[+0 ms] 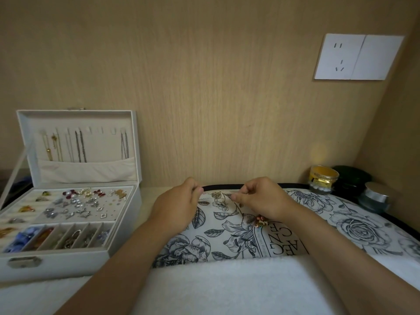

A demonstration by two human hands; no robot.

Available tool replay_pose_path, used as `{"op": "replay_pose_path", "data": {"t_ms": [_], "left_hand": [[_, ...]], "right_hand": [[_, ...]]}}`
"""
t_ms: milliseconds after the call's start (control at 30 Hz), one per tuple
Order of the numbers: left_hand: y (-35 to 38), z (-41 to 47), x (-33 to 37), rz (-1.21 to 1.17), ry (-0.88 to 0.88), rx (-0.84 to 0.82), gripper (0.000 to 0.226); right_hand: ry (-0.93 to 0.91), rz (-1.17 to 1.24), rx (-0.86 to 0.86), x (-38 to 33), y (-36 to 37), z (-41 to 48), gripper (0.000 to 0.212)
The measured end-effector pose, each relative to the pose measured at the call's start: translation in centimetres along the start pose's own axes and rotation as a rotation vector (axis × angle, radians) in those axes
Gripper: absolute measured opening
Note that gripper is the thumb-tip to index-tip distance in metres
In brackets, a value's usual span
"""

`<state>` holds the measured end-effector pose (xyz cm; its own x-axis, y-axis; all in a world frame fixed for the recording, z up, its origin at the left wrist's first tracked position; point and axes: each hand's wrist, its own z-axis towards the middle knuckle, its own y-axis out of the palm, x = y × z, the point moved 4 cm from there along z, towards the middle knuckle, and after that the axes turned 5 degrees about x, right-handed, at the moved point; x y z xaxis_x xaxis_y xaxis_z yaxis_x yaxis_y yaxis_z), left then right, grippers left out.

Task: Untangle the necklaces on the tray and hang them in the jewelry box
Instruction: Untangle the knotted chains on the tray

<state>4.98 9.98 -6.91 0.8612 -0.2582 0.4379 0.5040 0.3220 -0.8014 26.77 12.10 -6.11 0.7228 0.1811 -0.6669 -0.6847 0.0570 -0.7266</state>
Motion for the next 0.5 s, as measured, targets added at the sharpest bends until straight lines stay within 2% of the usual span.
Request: {"op": "replay_pose_path", "data": {"t_ms": [100,267,433,500], "left_hand": [[-0.2,0.0,0.1,0.110,0.041,0.029,0.023],[0.1,0.1,-0.8,0.047,-0.074,0.045,0.024],[-0.2,0.2,-1.0,0.229,-0.075,0.022,0.026],[-0.4,0.2,-1.2,0.390,-0.065,0.020,0.029]], "right_hand": [[-0.033,-0.143,0.049,0.0,-0.5,0.2,0.032],[-0.011,-0.274,0.030,0.1,-0.5,0.1,0.031],[-0.054,-0.499,-0.014,-0.1,-0.4,-0.1,0.015],[-0.112,-0.584,-0.028,-0.2,-0.4,-0.2,0.024]]}}
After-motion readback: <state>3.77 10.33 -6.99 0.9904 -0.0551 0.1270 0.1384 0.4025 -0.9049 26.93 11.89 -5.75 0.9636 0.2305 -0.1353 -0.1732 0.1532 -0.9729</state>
